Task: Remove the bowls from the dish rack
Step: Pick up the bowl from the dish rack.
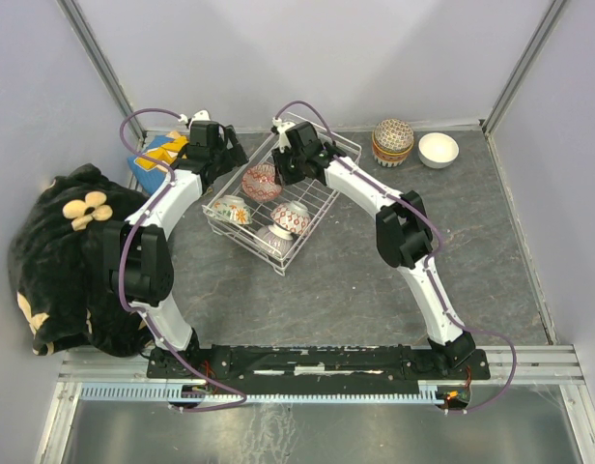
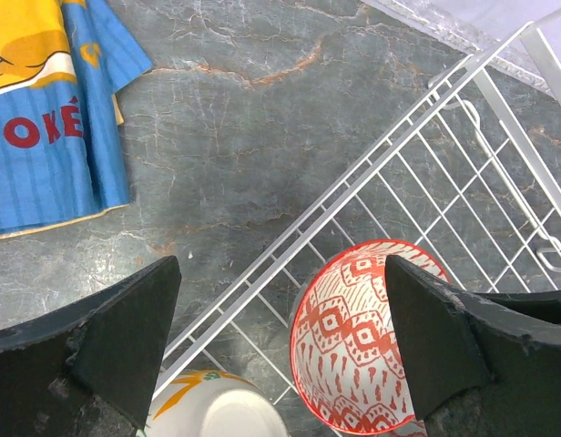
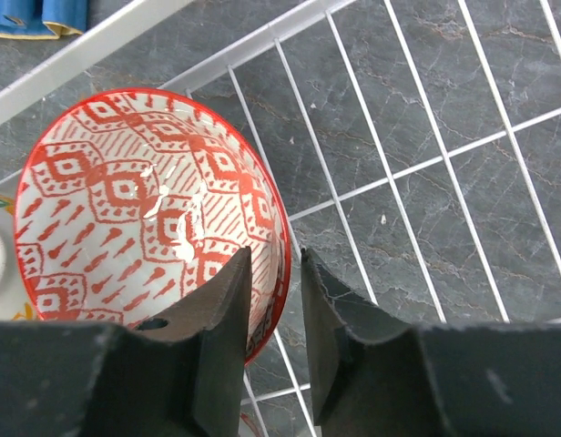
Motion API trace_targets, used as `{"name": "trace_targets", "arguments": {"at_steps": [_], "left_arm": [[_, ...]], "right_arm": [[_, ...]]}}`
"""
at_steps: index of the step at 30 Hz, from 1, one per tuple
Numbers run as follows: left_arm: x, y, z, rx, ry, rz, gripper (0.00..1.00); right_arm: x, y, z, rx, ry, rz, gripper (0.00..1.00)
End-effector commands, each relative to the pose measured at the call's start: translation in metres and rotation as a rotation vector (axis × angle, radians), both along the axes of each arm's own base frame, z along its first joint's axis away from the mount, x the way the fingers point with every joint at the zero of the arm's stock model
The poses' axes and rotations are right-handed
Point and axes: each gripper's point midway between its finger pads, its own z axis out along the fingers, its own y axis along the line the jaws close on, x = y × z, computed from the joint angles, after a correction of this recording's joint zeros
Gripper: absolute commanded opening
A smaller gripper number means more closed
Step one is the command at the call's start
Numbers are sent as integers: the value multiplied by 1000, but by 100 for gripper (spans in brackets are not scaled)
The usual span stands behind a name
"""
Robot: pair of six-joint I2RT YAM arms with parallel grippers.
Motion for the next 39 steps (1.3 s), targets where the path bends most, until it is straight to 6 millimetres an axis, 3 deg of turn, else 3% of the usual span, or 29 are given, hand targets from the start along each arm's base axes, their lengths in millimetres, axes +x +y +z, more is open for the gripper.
{"name": "trace_targets", "arguments": {"at_steps": [1, 9, 19, 24, 32, 39], "left_arm": [[10, -2, 49, -40, -131, 23, 99], [10, -1, 47, -34, -127, 22, 99], [9, 3, 53, -32, -149, 46, 99], [7, 5, 59, -38, -166, 55, 99], [6, 4, 57, -49, -166, 58, 99], [6, 3, 54, -55, -163, 56, 99]], "right_arm": [[9, 11, 19, 59, -31, 0, 34], [11, 12, 16, 71, -21, -24, 27], [20, 6, 20, 126, -26, -95, 5], [40, -3, 48, 305, -26, -162, 1], [64, -22, 116, 493, -115, -220, 1], [77, -55, 178, 616, -208, -267, 1]]}}
